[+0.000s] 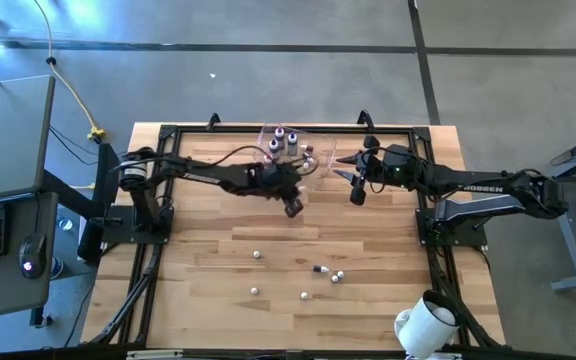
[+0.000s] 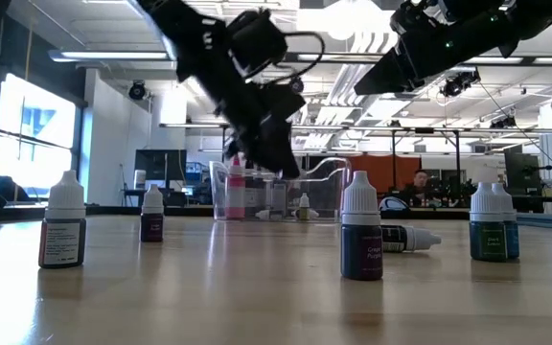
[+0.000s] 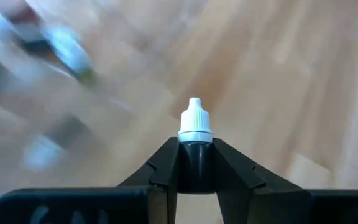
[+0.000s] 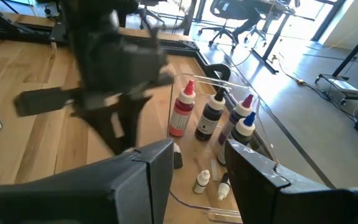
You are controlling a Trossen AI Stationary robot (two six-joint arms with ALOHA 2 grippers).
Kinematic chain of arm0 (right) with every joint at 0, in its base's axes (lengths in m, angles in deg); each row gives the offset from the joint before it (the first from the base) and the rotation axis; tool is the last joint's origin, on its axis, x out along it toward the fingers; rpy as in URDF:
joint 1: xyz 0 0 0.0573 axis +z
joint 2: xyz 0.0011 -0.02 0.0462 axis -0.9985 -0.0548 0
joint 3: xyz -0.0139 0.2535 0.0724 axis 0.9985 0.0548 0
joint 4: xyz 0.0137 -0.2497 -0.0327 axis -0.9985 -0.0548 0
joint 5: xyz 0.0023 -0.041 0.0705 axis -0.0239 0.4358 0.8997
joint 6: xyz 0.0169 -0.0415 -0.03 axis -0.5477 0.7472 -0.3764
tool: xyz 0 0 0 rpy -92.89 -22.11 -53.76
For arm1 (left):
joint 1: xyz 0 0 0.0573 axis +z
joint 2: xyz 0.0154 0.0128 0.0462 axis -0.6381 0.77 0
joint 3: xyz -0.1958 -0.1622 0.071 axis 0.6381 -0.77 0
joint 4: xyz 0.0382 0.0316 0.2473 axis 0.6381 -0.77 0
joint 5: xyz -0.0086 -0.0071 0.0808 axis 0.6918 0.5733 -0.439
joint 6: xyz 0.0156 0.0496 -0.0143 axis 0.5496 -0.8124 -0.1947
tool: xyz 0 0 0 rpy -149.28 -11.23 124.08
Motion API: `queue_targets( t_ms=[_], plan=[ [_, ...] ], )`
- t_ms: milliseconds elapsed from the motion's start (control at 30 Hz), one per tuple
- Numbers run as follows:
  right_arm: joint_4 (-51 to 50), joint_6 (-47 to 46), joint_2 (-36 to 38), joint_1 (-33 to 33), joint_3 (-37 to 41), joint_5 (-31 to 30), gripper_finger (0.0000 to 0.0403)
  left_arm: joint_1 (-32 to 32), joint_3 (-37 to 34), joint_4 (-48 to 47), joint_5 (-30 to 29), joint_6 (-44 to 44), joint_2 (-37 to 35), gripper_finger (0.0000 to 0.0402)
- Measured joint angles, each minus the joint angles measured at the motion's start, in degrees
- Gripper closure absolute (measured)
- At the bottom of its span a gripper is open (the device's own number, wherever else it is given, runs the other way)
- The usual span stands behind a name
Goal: Pick & Place food coloring
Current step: Put the purple food coloring into the transparent bin
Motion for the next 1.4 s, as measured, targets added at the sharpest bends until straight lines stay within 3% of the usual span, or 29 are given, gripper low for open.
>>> queue_targets(
  t_ms=[133, 233, 333, 600, 1000, 1100, 1200, 1400],
  plan=[
    [0.11, -0.02, 0.00, 0.00, -0.02, -0.01, 0.0265, 0.66, 7.57, -6.21, -9.33, -6.98, -0.19, 0.0329],
    [0.13, -0.02, 0.00, 0.00, -0.02, -0.01, 0.0265, 2.66, 12.33, -10.03, -11.28, -9.95, 0.67, 0.0328],
    [0.13, -0.99, 0.00, 0.00, -0.02, 0.01, 0.0265, 5.69, 14.52, -14.39, -10.05, -10.02, 1.13, 0.0328],
    [0.14, -1.33, 0.00, 0.00, -0.02, 0.38, 0.0265, 11.65, 14.72, -14.96, -4.94, -10.18, 5.52, 0.0328],
    [0.17, -1.33, 0.00, 0.01, -0.02, 0.43, 0.0265, 12.02, 14.99, -13.10, -3.52, -13.54, 9.64, 0.0283],
    [0.17, -1.33, 0.00, 0.02, -0.02, 1.04, 0.0265, 12.02, 17.37, -16.65, -3.01, -15.24, 8.77, 0.0281],
    [0.15, -0.47, 0.00, 0.02, -0.02, 4.98, 0.0265, 12.02, 23.33, -22.31, -2.86, -17.90, 7.92, 0.0281],
    [-0.07, 0.70, -1.11, 0.20, -0.02, 22.49, 0.0265, 11.53, 40.85, -43.48, 1.56, -21.45, 7.63, 0.0280]
  ],
)
